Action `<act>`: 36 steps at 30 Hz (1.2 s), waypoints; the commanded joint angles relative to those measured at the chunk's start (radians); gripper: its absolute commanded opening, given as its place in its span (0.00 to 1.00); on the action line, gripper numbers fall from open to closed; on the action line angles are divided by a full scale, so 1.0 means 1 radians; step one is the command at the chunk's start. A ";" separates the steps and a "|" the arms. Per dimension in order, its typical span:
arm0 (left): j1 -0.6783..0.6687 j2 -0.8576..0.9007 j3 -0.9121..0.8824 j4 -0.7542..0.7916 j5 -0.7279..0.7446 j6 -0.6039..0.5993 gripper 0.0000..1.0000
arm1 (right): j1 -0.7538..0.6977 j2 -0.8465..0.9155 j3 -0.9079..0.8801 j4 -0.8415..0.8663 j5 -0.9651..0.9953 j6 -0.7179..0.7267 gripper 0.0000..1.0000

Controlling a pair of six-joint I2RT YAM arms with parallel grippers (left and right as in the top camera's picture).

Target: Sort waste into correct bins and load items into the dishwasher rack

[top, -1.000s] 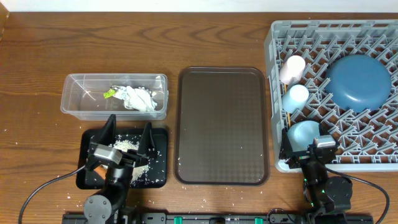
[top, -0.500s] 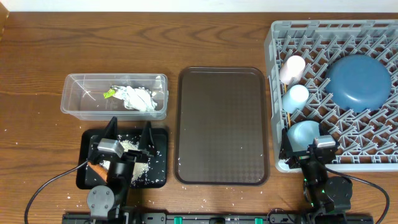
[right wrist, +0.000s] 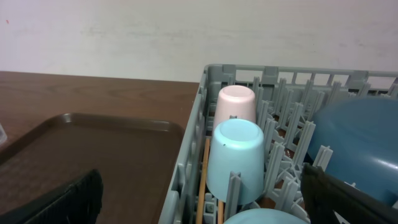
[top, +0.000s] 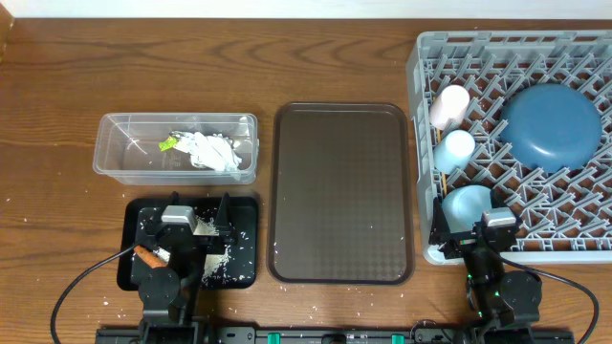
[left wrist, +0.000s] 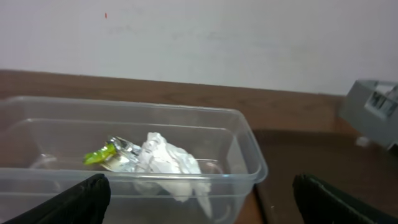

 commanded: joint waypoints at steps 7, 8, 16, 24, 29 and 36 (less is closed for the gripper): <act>0.006 -0.009 -0.006 -0.047 0.006 0.163 0.96 | -0.007 -0.006 -0.002 -0.005 0.003 -0.011 0.99; 0.006 -0.009 -0.006 -0.047 0.007 0.162 0.96 | -0.007 -0.006 -0.002 -0.005 0.003 -0.011 0.99; -0.048 -0.009 -0.006 -0.047 0.007 0.162 0.96 | -0.007 -0.006 -0.002 -0.005 0.003 -0.011 0.99; -0.068 -0.009 -0.006 -0.047 0.007 0.162 0.96 | -0.007 -0.006 -0.002 -0.005 0.003 -0.011 0.99; -0.068 -0.009 -0.006 -0.047 0.007 0.162 0.96 | -0.007 -0.006 -0.002 -0.005 0.003 -0.011 0.99; -0.068 -0.006 -0.006 -0.047 0.007 0.162 0.96 | -0.007 -0.006 -0.002 -0.005 0.003 -0.011 0.99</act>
